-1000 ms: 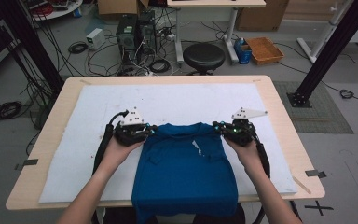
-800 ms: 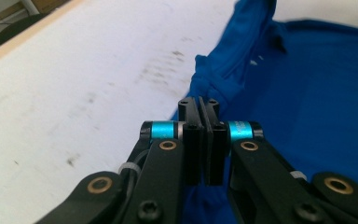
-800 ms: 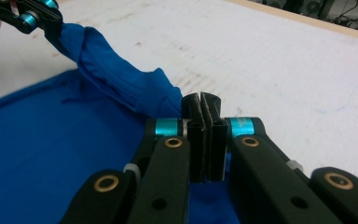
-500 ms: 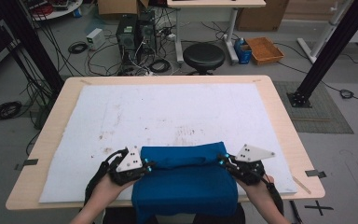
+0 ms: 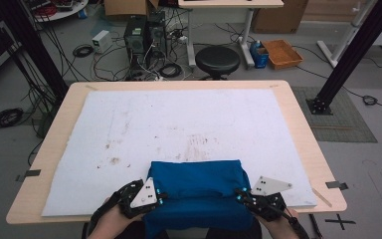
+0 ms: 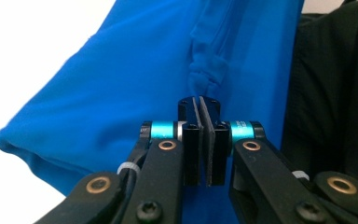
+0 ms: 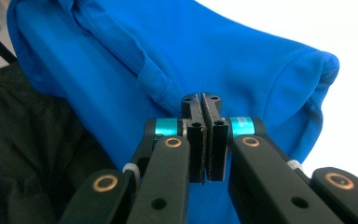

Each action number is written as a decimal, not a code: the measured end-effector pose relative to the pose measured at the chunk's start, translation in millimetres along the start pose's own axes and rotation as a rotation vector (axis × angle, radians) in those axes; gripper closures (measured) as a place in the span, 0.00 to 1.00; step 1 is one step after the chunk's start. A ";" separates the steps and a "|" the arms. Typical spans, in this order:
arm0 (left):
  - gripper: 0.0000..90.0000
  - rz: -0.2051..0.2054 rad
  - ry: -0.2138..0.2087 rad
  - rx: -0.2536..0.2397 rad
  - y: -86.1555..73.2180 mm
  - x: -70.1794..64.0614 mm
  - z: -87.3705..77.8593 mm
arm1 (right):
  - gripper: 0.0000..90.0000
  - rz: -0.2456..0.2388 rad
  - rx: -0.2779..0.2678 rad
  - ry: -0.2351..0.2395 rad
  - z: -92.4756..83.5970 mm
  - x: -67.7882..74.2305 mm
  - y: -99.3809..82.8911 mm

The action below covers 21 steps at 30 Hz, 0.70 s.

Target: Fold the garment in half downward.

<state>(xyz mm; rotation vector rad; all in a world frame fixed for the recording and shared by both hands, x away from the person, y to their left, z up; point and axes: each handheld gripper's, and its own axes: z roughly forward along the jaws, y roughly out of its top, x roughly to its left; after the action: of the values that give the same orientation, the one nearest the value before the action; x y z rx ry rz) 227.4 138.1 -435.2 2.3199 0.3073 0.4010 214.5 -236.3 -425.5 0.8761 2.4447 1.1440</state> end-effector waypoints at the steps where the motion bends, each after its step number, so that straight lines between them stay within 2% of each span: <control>1: 0.96 0.001 0.001 0.000 -0.5 -0.9 0.1 | 0.99 -0.002 0.005 0.001 -0.6 0.9 -1.1; 3: 0.91 0.006 -0.001 0.004 -1.8 -4.0 -0.9 | 0.99 -0.007 0.016 -0.011 -1.8 2.8 -3.3; 5: 0.90 0.011 -0.007 0.005 -3.1 -6.9 -3.0 | 0.97 -0.001 0.023 -0.004 -4.1 3.5 -6.4; 7: 0.87 0.000 -0.009 -0.010 -3.4 -7.1 -7.6 | 0.97 0.003 0.012 -0.014 -8.4 2.5 -8.5; 9: 0.83 -0.029 0.008 -0.032 -2.5 -3.9 -10.9 | 0.93 0.027 -0.008 -0.029 -12.1 -2.4 -7.3; 14: 0.71 -0.179 0.096 -0.105 1.4 23.6 -14.8 | 0.82 0.124 -0.076 -0.083 -11.1 -27.0 4.7; 16: 0.68 -0.233 0.135 -0.110 2.4 38.0 -13.9 | 0.80 0.172 -0.097 -0.112 -6.2 -40.6 12.1; 17: 0.66 -0.261 0.152 -0.114 2.7 45.4 -12.6 | 0.76 0.215 -0.111 -0.134 0.8 -55.3 19.0; 18: 0.66 -0.287 0.162 -0.113 2.8 52.9 -11.1 | 0.76 0.215 -0.111 -0.134 0.8 -55.3 19.0; 19: 0.66 -0.326 0.176 -0.119 2.7 62.0 -8.6 | 0.75 0.247 -0.112 -0.137 5.0 -62.7 22.3; 20: 0.64 -0.351 0.184 -0.122 2.3 67.5 -7.0 | 0.72 0.304 -0.120 -0.115 10.9 -71.7 26.0; 21: 0.63 -0.384 0.186 -0.129 1.7 74.3 -4.3 | 0.67 0.340 -0.121 -0.104 14.6 -76.8 28.1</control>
<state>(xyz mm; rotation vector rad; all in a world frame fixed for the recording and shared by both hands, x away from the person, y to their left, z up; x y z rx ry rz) 294.5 164.6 -416.8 2.0405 0.7798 0.4284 291.9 -263.0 -411.9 1.3125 2.1718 1.3040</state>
